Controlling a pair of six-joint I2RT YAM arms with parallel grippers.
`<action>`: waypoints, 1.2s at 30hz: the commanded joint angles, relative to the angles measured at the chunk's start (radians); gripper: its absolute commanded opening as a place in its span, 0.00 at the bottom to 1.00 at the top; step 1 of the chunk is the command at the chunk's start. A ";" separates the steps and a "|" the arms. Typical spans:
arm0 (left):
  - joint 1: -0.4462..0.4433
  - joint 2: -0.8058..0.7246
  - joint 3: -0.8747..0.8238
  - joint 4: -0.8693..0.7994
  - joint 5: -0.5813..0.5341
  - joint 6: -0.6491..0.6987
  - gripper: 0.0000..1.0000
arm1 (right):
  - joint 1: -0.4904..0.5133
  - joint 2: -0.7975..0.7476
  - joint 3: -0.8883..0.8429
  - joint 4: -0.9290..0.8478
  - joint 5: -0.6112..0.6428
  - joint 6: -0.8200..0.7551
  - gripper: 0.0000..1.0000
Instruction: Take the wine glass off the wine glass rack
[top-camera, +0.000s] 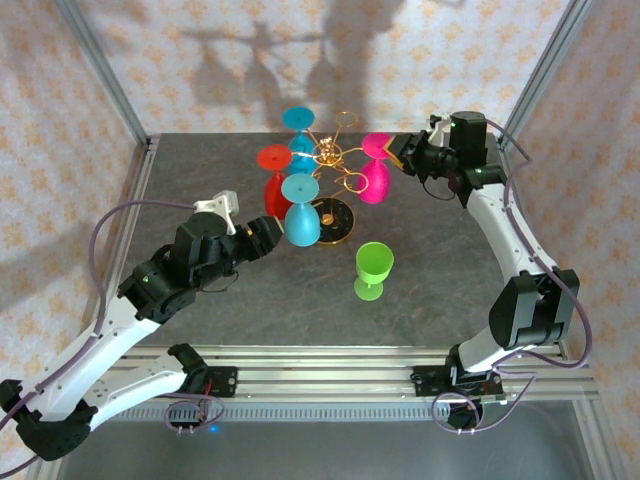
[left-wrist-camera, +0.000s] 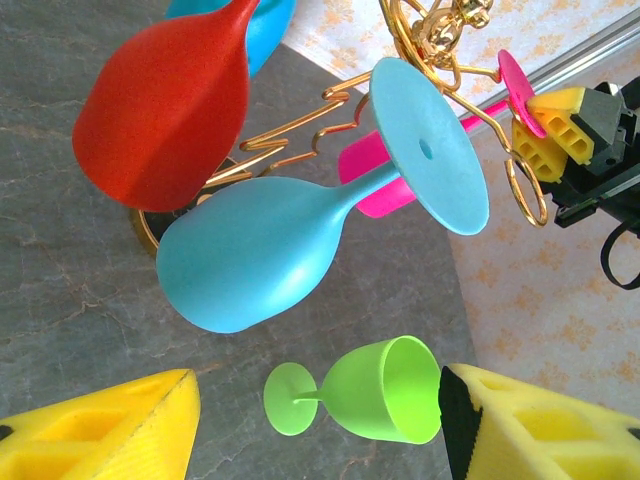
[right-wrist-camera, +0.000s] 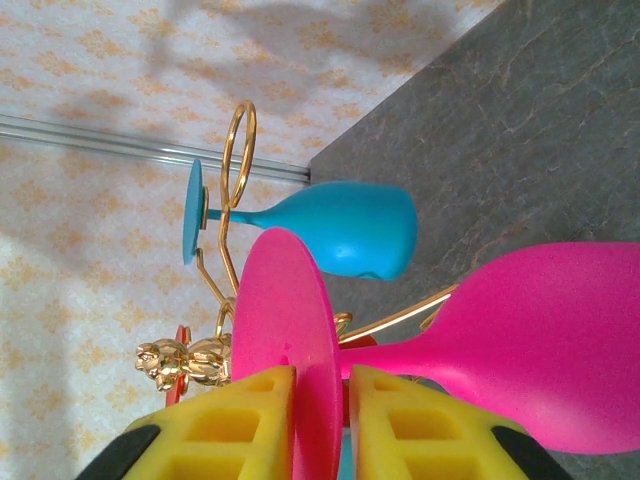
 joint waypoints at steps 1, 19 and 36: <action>0.010 -0.014 -0.007 0.017 -0.014 -0.013 0.65 | 0.004 -0.026 0.037 -0.036 0.021 -0.027 0.19; 0.010 -0.052 -0.018 -0.007 -0.020 -0.024 0.65 | 0.004 -0.052 0.043 -0.072 0.023 -0.032 0.06; 0.010 -0.070 -0.018 -0.003 -0.016 -0.026 0.65 | 0.006 -0.086 0.038 -0.020 -0.050 0.080 0.00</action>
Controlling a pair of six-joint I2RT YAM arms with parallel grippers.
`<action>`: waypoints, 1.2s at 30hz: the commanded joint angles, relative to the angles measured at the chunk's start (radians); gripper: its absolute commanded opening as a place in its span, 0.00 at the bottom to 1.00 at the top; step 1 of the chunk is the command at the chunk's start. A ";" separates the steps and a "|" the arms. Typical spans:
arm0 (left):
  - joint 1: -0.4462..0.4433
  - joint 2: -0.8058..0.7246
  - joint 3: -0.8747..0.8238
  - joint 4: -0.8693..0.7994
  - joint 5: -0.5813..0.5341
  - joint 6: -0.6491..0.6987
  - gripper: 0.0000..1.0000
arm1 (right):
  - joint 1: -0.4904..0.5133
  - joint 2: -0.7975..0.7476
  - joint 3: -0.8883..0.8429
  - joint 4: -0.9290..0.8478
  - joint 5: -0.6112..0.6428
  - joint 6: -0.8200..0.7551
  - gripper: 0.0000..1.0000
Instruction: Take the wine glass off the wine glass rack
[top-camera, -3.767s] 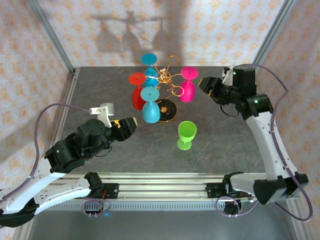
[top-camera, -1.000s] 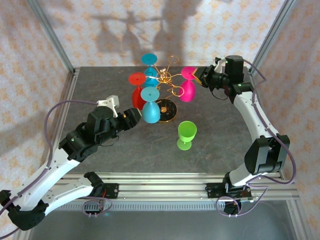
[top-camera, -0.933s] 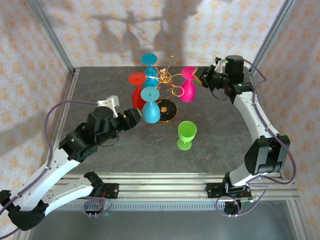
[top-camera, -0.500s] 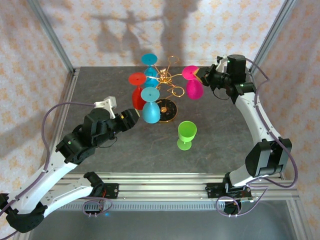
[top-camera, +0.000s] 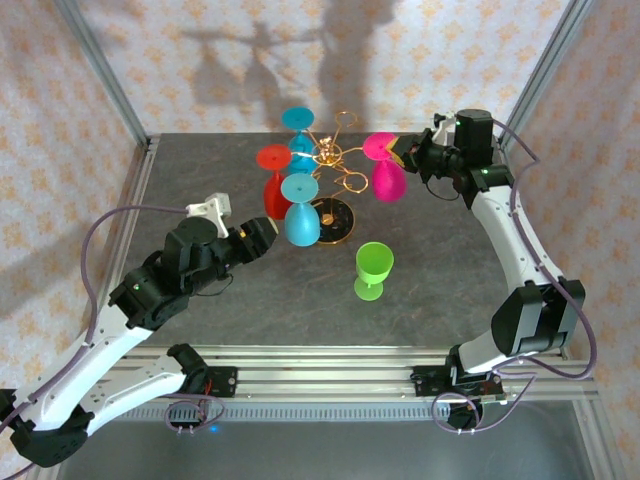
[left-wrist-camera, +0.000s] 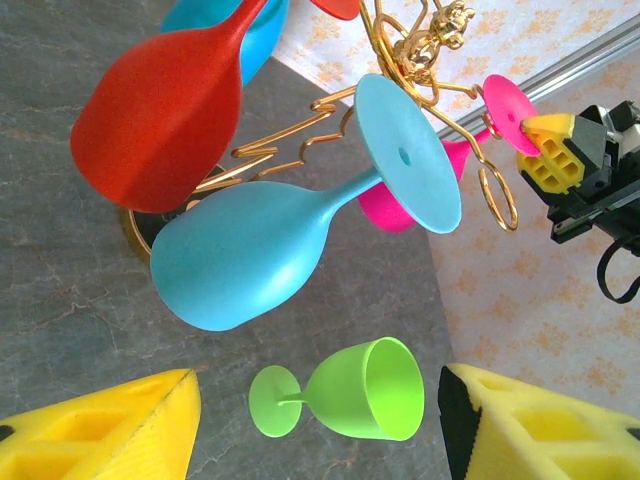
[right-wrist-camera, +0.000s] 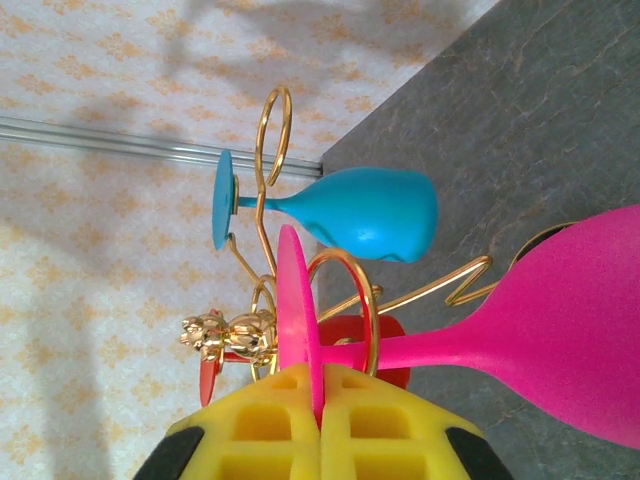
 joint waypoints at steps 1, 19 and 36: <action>0.010 -0.015 -0.007 -0.003 -0.016 -0.003 0.65 | 0.006 -0.041 0.017 0.037 -0.044 0.035 0.00; 0.010 -0.023 -0.001 -0.008 -0.014 0.000 0.65 | 0.059 -0.022 0.048 0.050 -0.040 0.056 0.00; 0.011 -0.033 -0.003 -0.012 -0.024 0.004 0.65 | 0.073 0.036 0.098 0.048 -0.041 0.056 0.00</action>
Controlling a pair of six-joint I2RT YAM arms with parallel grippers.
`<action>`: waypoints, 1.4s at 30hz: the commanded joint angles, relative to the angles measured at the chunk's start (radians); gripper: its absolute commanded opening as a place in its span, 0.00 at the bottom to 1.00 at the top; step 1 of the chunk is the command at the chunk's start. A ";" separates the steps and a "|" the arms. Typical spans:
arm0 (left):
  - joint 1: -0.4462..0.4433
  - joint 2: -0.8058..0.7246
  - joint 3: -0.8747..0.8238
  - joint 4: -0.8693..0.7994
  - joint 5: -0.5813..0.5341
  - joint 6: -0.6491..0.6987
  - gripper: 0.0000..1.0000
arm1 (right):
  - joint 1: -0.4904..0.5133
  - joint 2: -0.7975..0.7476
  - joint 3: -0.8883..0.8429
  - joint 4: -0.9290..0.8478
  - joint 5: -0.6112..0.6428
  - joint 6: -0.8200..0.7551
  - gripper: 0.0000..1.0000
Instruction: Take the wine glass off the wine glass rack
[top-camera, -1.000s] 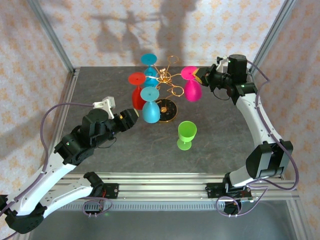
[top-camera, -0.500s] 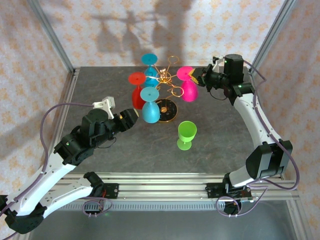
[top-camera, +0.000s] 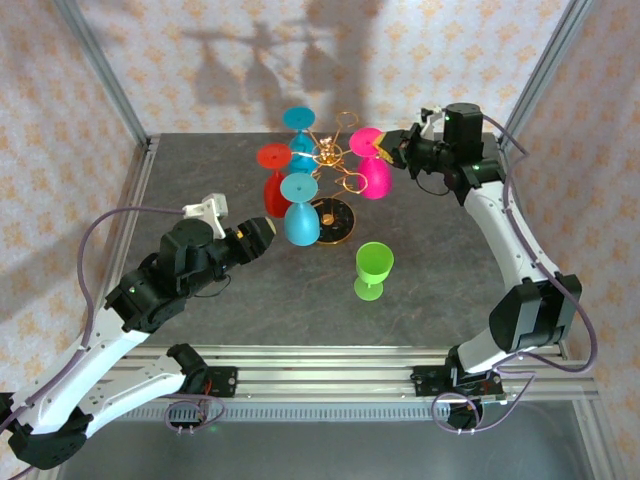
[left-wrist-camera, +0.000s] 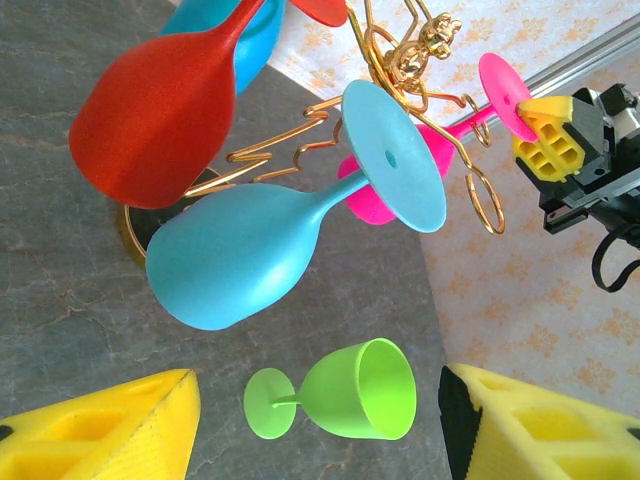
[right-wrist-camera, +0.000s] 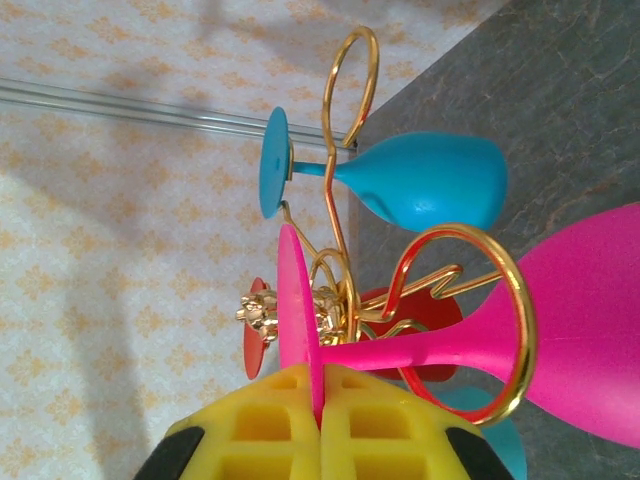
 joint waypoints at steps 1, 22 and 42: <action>0.010 -0.014 -0.004 -0.012 -0.024 0.004 0.65 | 0.011 0.004 0.043 0.033 -0.021 0.009 0.00; 0.010 -0.037 -0.029 -0.006 -0.024 -0.004 0.65 | 0.029 -0.007 0.042 0.004 -0.038 -0.010 0.00; 0.011 -0.049 -0.023 -0.022 -0.020 0.001 0.65 | 0.031 -0.128 -0.017 -0.061 -0.026 -0.028 0.00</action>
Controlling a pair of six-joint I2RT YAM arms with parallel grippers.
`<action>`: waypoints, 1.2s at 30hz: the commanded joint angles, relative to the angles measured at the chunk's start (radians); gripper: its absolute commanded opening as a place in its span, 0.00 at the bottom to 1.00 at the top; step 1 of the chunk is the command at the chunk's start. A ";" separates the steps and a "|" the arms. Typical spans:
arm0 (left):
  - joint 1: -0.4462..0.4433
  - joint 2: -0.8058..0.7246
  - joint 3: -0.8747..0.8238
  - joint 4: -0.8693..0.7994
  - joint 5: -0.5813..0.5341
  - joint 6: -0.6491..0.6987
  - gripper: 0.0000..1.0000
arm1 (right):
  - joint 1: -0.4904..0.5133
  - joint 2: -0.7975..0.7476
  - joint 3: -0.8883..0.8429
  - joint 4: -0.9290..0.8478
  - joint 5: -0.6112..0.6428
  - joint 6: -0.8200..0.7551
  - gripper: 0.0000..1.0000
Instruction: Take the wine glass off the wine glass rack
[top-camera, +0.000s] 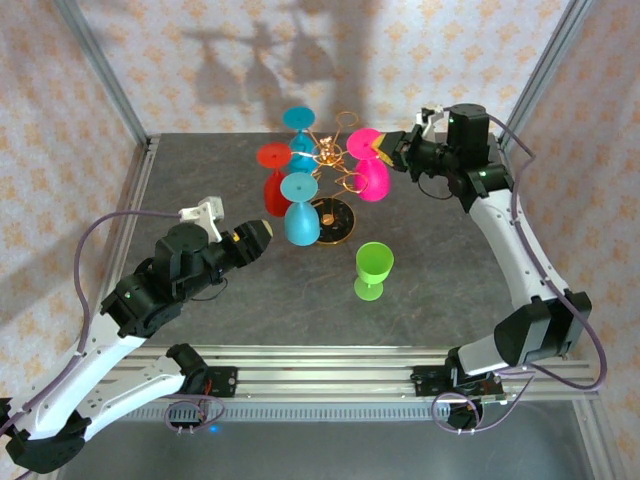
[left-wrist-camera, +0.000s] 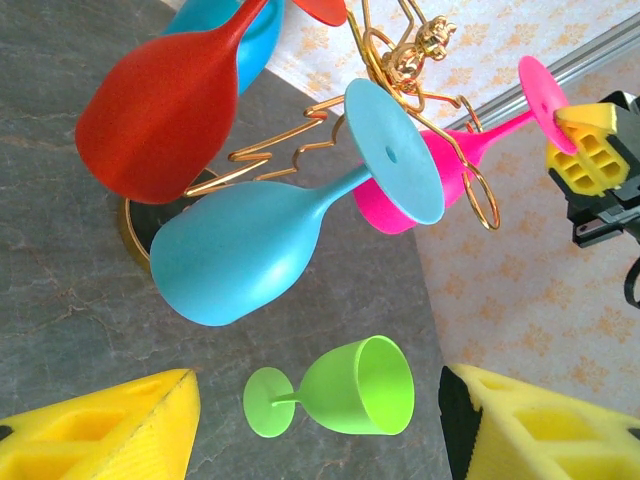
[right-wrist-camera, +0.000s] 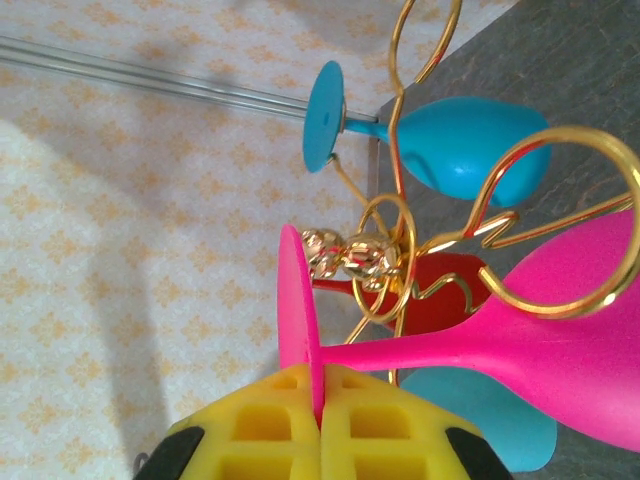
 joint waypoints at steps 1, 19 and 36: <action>0.010 -0.014 -0.001 -0.023 -0.018 0.000 0.65 | 0.007 -0.046 -0.018 -0.019 -0.013 -0.026 0.00; 0.010 -0.102 0.035 -0.185 -0.036 0.020 0.65 | -0.019 -0.234 -0.027 -0.259 0.062 -0.156 0.00; 0.010 -0.087 0.075 -0.400 -0.035 0.019 0.64 | 0.022 -0.403 0.053 -0.516 -0.043 -0.263 0.00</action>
